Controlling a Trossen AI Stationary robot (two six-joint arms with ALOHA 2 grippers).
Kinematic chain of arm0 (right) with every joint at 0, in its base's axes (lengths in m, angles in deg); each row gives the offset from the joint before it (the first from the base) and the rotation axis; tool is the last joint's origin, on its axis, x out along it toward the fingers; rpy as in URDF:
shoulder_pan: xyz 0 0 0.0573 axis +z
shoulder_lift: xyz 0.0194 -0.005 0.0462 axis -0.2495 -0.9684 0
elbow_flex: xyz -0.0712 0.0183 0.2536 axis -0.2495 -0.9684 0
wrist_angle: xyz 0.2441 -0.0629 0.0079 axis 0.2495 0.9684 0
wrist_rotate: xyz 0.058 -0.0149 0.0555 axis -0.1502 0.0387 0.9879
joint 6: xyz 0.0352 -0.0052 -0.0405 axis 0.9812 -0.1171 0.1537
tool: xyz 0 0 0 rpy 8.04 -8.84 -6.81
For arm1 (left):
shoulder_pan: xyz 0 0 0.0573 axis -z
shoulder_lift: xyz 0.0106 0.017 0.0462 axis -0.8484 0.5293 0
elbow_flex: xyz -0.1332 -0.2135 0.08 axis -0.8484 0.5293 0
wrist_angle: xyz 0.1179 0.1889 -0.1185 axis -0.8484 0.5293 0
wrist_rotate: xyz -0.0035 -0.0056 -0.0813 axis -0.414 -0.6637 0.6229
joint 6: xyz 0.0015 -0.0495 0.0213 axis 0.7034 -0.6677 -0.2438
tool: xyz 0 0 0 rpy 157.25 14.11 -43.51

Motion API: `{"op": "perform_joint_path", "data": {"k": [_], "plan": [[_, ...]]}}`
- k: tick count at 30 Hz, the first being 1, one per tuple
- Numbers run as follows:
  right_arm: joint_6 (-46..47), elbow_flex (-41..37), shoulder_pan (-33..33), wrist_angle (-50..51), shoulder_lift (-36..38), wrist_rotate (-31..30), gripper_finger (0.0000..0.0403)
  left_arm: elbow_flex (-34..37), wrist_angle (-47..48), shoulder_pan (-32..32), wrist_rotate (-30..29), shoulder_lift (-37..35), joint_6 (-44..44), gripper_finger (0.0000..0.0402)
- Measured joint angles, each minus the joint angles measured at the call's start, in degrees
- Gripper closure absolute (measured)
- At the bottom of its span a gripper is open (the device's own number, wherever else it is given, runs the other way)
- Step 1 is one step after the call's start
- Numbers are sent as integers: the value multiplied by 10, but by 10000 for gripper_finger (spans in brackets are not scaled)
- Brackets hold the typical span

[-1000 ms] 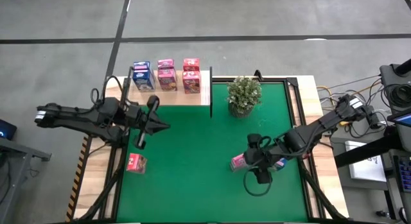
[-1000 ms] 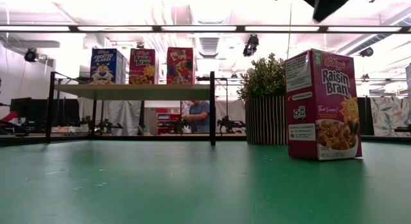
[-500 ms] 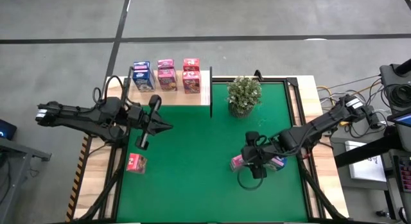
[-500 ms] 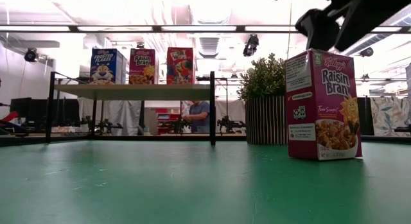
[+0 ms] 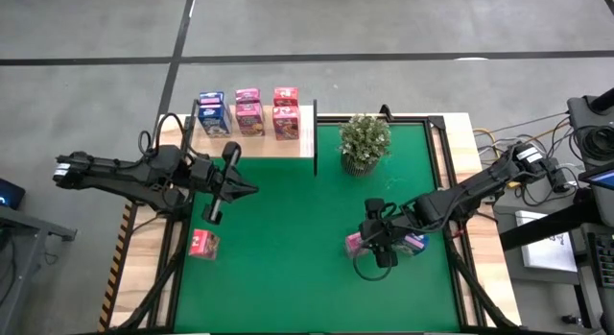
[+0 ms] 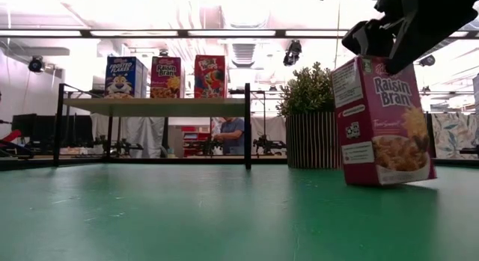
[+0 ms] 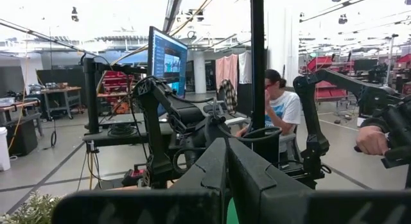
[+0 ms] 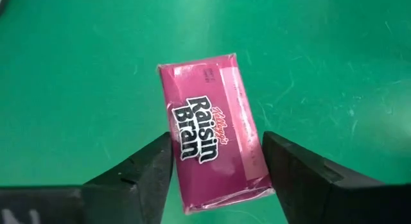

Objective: Stack cereal on shelf
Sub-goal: Put the pink cereal box on the shelf

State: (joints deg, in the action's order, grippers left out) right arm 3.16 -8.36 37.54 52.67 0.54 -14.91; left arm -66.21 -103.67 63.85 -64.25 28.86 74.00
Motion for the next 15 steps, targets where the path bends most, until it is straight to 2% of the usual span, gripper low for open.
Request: {"op": "perform_joint_path", "data": {"k": [8,15], "plan": [[1,2,-1,-9,0,3,214,0,4,0,0,0,0,402],[26,62,-23,-8,0,-2,215,0,33,0,-14,0,14,402]]}}
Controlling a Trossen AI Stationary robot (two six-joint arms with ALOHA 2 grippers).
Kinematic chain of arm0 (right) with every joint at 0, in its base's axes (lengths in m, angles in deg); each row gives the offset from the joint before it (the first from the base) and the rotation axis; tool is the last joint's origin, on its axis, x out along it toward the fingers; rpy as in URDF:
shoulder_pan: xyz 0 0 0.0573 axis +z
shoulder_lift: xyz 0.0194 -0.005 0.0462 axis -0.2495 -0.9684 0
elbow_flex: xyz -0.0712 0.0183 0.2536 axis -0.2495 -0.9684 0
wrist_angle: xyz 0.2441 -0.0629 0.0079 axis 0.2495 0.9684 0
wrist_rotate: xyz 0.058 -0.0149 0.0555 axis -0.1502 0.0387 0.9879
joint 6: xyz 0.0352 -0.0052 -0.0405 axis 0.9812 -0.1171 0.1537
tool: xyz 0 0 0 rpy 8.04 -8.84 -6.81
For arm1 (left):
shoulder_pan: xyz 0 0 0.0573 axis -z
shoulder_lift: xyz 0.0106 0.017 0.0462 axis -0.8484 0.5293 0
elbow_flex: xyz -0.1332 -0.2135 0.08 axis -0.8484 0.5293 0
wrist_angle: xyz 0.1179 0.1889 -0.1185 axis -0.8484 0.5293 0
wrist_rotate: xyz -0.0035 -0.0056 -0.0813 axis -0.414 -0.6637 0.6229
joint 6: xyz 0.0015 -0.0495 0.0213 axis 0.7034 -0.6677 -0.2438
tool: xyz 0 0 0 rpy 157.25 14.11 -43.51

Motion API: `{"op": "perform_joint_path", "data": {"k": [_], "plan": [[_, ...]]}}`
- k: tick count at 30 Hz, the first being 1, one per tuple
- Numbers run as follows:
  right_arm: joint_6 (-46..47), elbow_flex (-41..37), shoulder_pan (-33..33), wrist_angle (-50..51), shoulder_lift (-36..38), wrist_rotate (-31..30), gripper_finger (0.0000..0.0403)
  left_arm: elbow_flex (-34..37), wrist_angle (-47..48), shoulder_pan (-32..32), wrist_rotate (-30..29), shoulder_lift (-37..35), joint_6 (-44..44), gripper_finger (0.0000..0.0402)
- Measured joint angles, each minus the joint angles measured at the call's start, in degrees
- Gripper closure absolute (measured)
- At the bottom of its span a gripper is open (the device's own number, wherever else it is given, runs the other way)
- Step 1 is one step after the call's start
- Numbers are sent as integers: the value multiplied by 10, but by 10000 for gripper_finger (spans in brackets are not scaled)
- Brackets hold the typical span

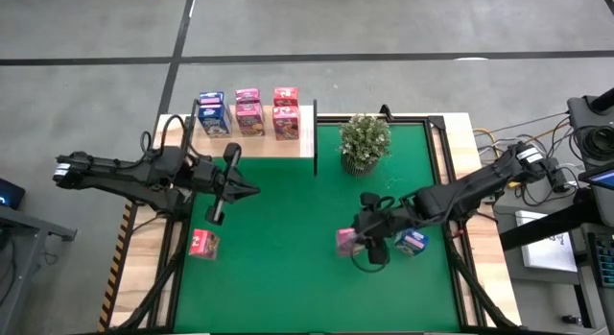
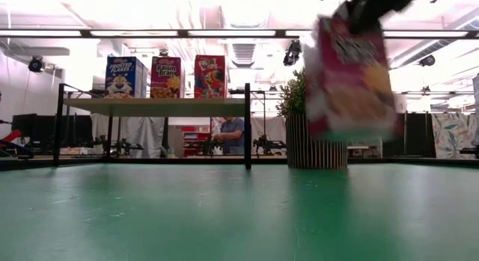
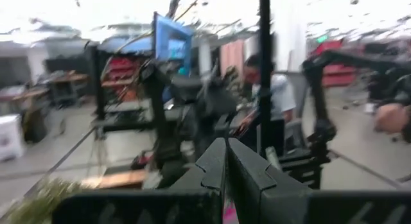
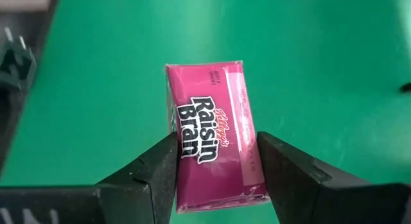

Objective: Stack cereal on shelf
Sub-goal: Put the pink cereal box on the shelf

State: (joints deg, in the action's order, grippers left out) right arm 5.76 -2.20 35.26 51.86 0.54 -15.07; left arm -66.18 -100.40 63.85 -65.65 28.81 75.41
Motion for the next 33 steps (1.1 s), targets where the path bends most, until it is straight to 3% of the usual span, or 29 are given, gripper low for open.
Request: {"op": "perform_joint_path", "data": {"k": [8,17,26,33], "plan": [[-68,111,-56,-5,-13,-1,216,0,65,0,-103,-3,23,402],[-214,260,-151,-2,-120,-1,216,1,85,0,-161,-39,74,402],[-322,427,-249,4,-249,5,216,1,117,0,-162,-90,91,402],[-340,553,-293,16,-336,49,216,8,117,0,-162,-101,91,402]]}}
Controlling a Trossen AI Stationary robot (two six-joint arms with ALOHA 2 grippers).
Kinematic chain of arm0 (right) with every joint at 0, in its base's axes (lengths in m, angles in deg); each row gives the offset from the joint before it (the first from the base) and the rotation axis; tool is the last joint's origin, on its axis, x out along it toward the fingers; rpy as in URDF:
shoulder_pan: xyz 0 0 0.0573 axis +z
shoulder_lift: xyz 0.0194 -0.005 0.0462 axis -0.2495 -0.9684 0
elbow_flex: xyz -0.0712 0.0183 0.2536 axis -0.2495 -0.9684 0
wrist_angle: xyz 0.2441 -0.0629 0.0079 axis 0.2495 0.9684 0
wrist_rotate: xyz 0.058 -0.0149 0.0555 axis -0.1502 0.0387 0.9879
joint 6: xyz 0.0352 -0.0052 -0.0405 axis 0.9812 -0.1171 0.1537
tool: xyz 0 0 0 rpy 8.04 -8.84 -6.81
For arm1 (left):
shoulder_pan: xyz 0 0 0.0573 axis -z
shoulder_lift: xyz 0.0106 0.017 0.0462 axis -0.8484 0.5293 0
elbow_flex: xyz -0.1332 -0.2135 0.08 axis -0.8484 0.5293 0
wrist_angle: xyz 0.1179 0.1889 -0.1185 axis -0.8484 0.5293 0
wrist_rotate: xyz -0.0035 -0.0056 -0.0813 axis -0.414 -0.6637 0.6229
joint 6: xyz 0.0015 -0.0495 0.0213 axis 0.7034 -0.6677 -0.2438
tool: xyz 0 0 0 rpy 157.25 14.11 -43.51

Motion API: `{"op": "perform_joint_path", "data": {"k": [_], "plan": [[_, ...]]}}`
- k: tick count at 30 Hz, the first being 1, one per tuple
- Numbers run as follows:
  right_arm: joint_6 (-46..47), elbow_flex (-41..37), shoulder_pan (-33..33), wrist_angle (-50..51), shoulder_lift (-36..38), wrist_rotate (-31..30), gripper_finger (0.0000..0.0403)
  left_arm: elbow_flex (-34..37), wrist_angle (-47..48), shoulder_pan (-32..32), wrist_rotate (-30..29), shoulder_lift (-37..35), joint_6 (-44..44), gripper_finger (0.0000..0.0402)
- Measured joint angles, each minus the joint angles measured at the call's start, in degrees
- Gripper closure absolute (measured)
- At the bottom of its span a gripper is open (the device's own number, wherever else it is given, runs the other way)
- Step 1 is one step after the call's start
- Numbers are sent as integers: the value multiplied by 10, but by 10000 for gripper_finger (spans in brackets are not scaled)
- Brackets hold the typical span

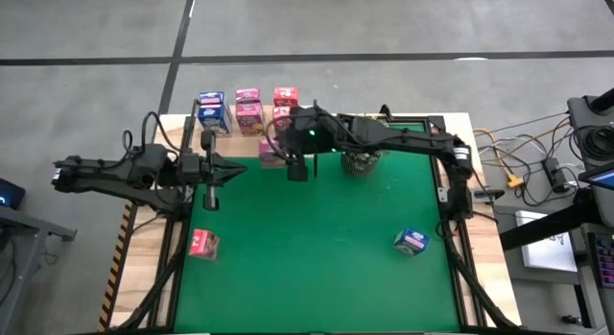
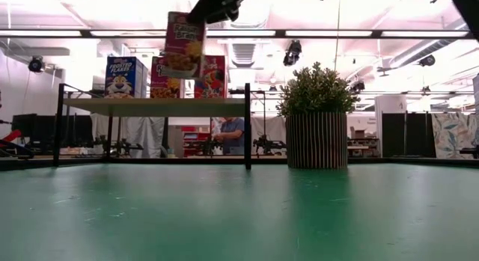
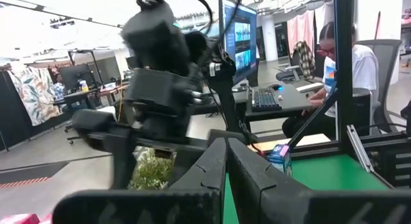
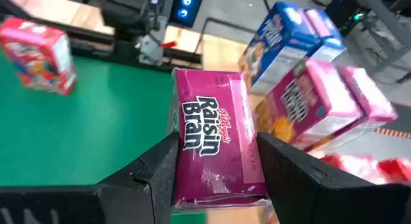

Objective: Stack cereal on shelf
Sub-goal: Put the pink cereal box on the shelf

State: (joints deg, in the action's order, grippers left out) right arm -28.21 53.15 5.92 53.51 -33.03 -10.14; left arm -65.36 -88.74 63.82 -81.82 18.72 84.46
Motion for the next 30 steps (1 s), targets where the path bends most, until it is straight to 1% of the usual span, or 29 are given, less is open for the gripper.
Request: {"op": "perform_joint_path", "data": {"k": [5,12,22,30], "plan": [[-12,56,-14,19,-45,0,216,9,-1,0,0,-1,0,402],[-25,100,-22,31,-85,0,216,11,-1,0,0,-2,1,402],[-13,101,-49,-4,-91,-4,216,12,-3,0,0,-1,9,402],[-25,101,-60,-3,-106,-4,216,12,-3,0,0,-1,9,402]]}}
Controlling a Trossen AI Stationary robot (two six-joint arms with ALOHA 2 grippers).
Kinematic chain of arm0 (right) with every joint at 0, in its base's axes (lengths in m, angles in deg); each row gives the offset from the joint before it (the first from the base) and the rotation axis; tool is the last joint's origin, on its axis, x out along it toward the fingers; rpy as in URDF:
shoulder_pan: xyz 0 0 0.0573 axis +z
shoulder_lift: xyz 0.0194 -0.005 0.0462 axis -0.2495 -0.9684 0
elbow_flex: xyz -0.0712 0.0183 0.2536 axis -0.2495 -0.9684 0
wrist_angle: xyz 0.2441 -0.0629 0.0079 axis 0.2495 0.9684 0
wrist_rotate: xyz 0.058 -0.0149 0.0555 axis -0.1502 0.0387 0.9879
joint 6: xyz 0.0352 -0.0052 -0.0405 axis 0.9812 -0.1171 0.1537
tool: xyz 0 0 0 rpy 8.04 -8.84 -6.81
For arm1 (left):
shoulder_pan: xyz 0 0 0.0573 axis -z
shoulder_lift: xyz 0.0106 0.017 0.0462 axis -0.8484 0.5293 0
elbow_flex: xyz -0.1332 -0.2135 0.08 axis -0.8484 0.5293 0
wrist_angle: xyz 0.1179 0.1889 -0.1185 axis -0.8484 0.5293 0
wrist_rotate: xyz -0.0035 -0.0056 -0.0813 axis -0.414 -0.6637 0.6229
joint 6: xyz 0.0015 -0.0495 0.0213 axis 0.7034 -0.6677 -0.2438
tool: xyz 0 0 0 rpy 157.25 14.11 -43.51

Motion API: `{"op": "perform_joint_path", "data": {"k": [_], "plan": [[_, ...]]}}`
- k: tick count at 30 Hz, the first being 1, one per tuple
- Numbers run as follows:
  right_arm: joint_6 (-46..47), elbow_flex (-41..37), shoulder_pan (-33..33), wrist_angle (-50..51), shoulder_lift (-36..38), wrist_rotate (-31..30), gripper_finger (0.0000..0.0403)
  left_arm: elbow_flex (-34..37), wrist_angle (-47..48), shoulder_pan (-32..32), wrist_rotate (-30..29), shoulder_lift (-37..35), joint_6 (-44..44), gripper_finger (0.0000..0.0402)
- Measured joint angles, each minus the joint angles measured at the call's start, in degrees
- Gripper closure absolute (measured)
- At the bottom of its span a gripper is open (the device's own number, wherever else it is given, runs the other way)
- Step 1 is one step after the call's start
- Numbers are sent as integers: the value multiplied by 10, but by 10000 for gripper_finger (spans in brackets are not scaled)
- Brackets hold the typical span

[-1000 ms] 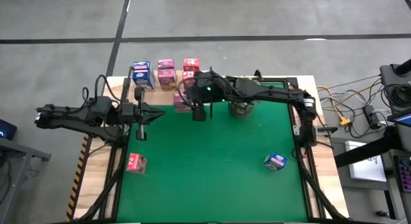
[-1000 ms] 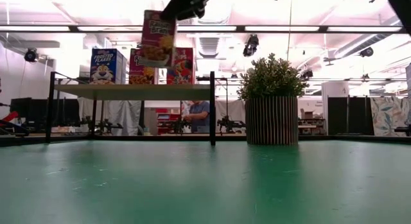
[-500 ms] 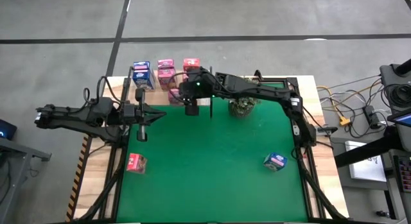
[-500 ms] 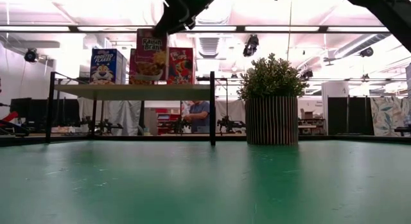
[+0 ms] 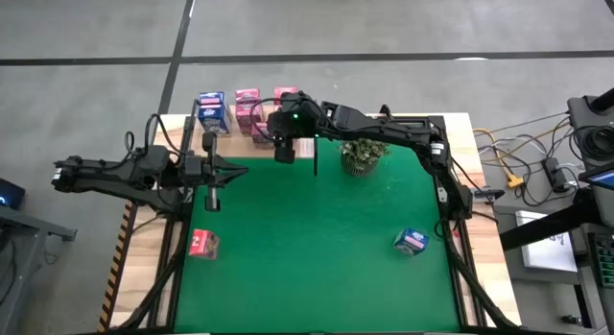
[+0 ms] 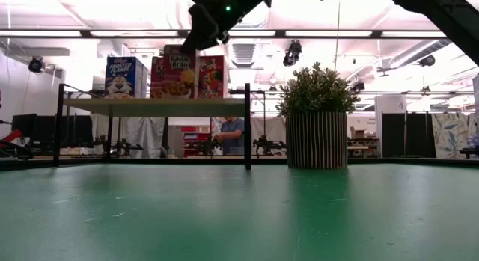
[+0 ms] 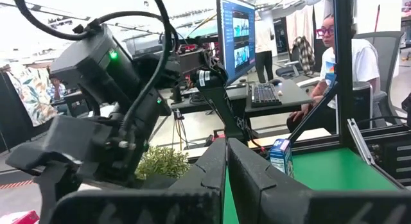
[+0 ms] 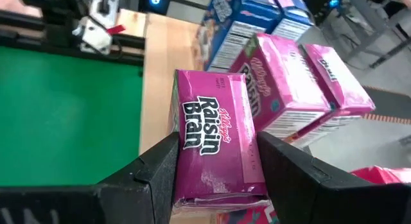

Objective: Stack cereal on shelf
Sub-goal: Put the pink cereal box on the shelf

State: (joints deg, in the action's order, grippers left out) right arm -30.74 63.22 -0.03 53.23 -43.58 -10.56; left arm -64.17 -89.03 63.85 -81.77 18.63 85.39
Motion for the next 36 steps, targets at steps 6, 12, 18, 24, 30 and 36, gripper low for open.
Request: {"op": "perform_joint_path", "data": {"k": [6,12,18,24,30,36], "plan": [[-6,0,1,-1,-4,2,215,0,2,0,0,0,4,402],[-5,0,1,7,-4,2,187,0,-1,0,0,0,4,402],[-5,0,1,7,0,0,157,1,3,0,0,0,5,402],[4,13,3,30,16,-1,150,18,6,0,0,-2,4,402],[14,55,3,100,21,-2,154,48,-5,0,-93,-15,5,402],[7,76,3,178,22,-1,217,70,28,0,-188,-23,5,402]]}}
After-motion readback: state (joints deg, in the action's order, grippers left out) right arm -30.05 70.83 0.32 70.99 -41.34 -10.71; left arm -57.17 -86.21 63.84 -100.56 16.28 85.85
